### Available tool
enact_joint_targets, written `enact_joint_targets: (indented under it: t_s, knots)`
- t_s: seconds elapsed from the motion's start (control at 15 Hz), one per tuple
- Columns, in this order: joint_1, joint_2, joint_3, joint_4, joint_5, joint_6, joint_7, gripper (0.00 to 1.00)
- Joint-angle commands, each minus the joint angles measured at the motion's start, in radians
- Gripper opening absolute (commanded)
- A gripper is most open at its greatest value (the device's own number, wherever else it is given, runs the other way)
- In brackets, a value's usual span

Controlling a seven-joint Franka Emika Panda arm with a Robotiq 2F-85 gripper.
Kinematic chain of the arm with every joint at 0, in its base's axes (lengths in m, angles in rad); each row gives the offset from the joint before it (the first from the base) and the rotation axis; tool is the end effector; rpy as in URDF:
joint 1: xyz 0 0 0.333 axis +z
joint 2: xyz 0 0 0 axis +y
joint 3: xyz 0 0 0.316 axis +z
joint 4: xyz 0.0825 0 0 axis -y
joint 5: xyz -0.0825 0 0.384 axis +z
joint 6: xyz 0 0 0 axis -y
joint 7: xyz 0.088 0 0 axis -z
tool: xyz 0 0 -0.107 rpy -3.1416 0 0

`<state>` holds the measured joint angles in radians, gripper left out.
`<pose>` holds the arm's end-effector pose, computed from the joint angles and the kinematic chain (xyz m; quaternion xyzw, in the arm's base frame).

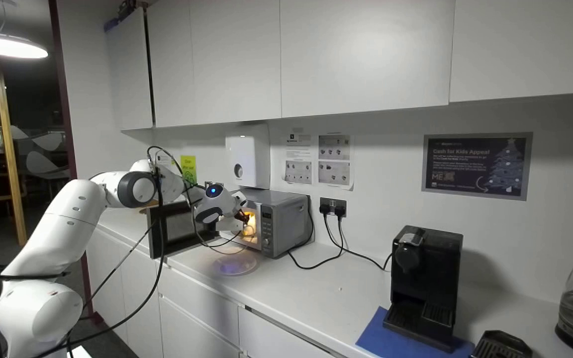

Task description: Put the white mug in the microwave.

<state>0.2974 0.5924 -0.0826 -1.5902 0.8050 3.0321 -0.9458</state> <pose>0.7245 0.1146 0.3761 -0.8831 -0.1936 -0.4261 0.0329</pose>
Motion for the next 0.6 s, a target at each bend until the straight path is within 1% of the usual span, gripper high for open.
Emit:
enact_joint_targets:
  t_s: [0.0,0.53]
  knots:
    - [-0.009,0.032,0.005,0.062,0.016,0.035,0.013,0.04]
    - [-0.018,0.061,0.017,0.106,0.023,0.030,0.011,0.04]
